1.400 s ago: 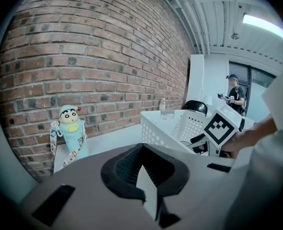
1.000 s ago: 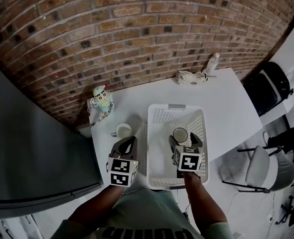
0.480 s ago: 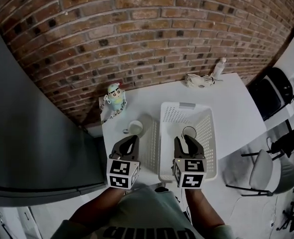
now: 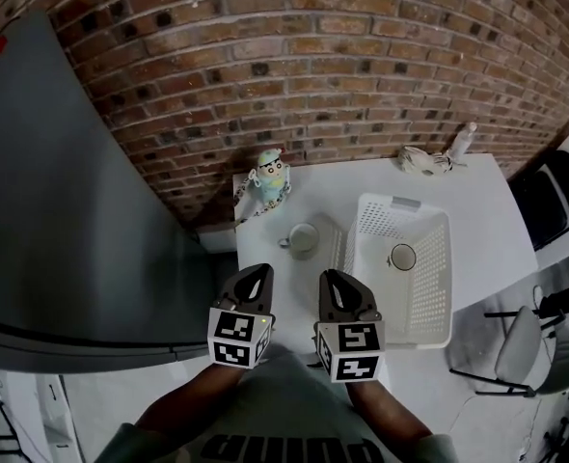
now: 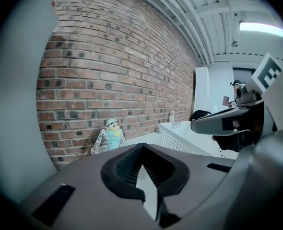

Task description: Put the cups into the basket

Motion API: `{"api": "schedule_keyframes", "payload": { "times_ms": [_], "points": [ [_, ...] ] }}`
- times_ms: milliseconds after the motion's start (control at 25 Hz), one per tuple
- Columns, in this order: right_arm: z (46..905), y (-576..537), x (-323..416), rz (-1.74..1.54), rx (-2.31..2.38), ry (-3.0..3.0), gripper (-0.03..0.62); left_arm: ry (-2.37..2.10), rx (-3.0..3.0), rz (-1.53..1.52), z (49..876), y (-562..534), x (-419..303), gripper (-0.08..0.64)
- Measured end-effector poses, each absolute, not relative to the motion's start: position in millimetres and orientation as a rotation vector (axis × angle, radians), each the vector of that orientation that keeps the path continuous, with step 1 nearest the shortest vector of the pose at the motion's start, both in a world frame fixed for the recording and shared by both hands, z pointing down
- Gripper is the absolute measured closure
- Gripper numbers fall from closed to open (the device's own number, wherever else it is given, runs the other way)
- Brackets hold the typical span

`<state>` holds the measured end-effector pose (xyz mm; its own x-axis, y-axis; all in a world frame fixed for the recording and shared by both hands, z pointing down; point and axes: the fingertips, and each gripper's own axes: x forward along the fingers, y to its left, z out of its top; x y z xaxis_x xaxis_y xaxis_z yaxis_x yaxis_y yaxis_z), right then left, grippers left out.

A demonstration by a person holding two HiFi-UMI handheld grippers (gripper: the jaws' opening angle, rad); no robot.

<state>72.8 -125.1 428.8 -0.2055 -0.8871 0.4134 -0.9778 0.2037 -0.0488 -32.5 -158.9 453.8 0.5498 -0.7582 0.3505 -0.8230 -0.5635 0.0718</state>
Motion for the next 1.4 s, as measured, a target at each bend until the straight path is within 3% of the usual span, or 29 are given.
{"api": "schedule_keyframes", "payload": {
  "times_ms": [1040, 1080, 1200, 1400],
  "points": [
    [482, -157, 33, 0.448, 1.685, -2.099, 0.557, -1.416, 2.502, 0.419, 464, -172, -79, 0.554],
    [484, -161, 32, 0.457, 1.688, -2.095, 0.546, -1.423, 2.498, 0.422, 465, -176, -80, 0.554],
    [497, -176, 30, 0.49, 1.681, -2.066, 0.43, -1.438, 2.486, 0.452, 476, -185, -85, 0.554],
    [525, -203, 29, 0.519, 1.68, -1.992, 0.345, -1.448, 2.459, 0.489, 497, -200, -90, 0.554]
  ]
}}
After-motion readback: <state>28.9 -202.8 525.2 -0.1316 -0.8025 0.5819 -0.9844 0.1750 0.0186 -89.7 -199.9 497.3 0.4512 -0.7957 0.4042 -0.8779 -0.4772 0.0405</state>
